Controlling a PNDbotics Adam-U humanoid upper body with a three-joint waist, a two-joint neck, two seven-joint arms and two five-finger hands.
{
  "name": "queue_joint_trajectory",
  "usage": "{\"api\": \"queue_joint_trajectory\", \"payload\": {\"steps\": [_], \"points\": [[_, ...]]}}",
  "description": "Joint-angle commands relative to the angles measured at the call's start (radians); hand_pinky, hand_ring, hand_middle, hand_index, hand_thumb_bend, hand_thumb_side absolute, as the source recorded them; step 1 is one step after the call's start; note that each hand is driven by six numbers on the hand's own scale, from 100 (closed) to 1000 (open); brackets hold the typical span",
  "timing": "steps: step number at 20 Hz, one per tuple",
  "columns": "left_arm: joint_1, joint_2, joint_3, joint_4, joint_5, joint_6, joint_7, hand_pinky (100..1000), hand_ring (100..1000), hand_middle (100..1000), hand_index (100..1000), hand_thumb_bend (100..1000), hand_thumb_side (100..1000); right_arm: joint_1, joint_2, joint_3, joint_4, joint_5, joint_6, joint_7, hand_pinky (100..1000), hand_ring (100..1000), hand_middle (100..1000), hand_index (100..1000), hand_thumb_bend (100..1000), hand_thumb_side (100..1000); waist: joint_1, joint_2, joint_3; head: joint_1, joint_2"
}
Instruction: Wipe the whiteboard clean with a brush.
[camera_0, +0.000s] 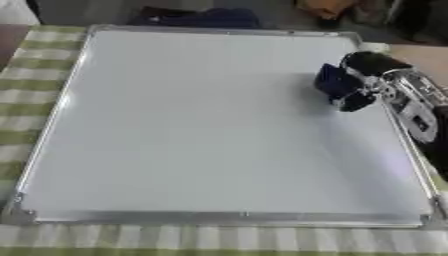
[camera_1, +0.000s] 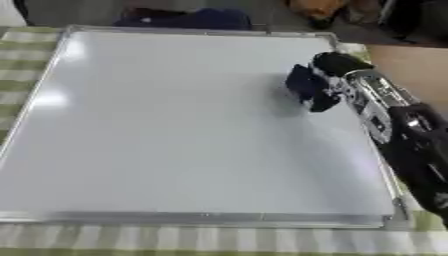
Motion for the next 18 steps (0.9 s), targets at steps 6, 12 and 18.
{"api": "queue_joint_trajectory", "payload": {"steps": [6, 12, 18], "points": [[-0.007, 0.025, 0.003, -0.019, 0.000, -0.002, -0.001, 636, 824, 808, 623, 194, 1000, 0.023, 0.007, 0.016, -0.018, -0.119, -0.048, 0.121, 535, 605, 238, 298, 100, 136, 0.004, -0.016, 0.002, 0.007, -0.009], [-0.008, 0.024, 0.002, -0.019, 0.000, -0.001, -0.001, 636, 824, 808, 623, 196, 1000, 0.047, -0.006, 0.045, -0.088, -0.208, -0.068, 0.206, 535, 604, 239, 298, 100, 140, 0.000, -0.015, 0.001, 0.010, -0.010], [-0.008, 0.024, 0.001, -0.019, 0.001, -0.001, -0.002, 636, 823, 808, 623, 198, 1000, 0.062, -0.031, 0.081, -0.182, -0.317, -0.051, 0.251, 533, 600, 235, 294, 100, 138, -0.003, -0.020, 0.004, 0.008, -0.008]]}}
